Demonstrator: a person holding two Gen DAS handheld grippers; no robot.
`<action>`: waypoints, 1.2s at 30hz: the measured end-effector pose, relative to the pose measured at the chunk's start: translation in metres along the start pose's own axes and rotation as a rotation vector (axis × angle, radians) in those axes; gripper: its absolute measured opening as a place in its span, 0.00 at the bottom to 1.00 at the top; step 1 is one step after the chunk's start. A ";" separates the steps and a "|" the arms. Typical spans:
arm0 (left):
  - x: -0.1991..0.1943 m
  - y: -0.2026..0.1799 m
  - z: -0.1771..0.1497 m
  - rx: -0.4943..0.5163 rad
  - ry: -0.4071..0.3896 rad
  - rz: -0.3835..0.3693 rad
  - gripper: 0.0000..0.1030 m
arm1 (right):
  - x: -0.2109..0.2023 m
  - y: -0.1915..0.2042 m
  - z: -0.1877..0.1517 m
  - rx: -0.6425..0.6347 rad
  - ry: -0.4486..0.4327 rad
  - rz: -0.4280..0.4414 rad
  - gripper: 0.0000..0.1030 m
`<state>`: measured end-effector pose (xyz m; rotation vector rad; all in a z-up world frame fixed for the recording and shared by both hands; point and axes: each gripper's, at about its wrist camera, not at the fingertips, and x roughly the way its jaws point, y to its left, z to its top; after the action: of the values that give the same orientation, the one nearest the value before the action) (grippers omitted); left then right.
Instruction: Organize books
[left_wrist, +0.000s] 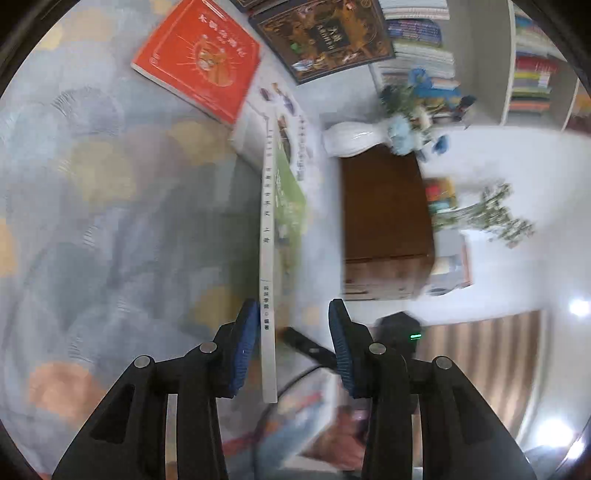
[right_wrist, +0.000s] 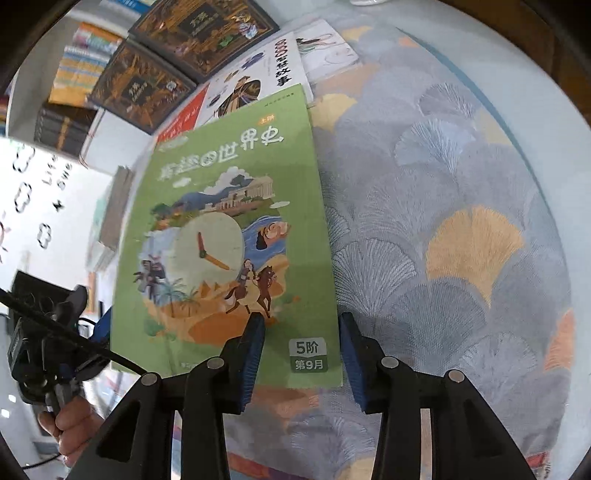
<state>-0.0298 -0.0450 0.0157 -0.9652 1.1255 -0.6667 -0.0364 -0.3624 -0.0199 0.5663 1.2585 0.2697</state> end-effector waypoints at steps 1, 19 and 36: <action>0.002 0.000 -0.001 0.012 -0.005 0.030 0.34 | 0.000 0.000 0.000 0.002 0.000 0.004 0.40; 0.036 0.033 -0.003 -0.274 0.046 -0.116 0.16 | -0.008 -0.039 0.007 0.240 0.106 0.349 0.56; 0.040 0.012 0.002 -0.090 0.119 0.137 0.18 | -0.010 0.008 0.015 0.047 0.014 0.215 0.32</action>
<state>-0.0154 -0.0722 -0.0122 -0.9249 1.3238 -0.5717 -0.0241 -0.3644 -0.0039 0.7427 1.2203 0.4256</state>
